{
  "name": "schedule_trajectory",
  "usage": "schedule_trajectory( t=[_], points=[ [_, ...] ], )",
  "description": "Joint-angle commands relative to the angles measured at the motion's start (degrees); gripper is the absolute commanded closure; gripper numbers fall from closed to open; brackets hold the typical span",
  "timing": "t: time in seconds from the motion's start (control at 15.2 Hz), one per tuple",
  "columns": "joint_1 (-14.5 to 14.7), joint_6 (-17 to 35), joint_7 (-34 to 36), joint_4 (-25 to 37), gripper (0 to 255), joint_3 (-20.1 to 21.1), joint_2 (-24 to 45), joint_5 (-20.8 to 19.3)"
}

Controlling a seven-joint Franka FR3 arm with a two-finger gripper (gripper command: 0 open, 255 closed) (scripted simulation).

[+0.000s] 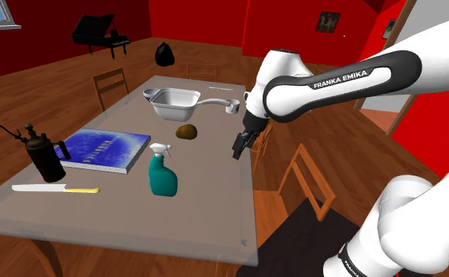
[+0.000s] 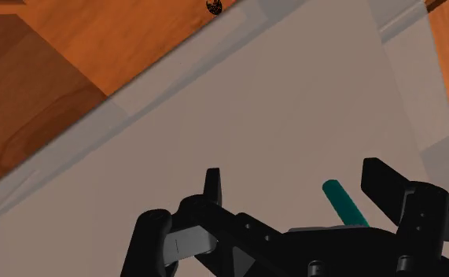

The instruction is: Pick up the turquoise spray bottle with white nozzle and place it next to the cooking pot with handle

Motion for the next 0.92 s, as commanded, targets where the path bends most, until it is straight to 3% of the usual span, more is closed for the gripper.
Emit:
schedule_trajectory(
  t=[0.0, 0.4, 0.86],
  points=[
    [1.58, 4.57, -2.52, 0.36, 0, 0.08, 2.87, 1.3],
    [6.24, 17.1, -12.33, 4.32, 0, -0.35, 14.25, 6.79],
    [10.41, 27.49, -27.48, 12.27, 0, 1.15, 27.17, 17.35]
  ],
)
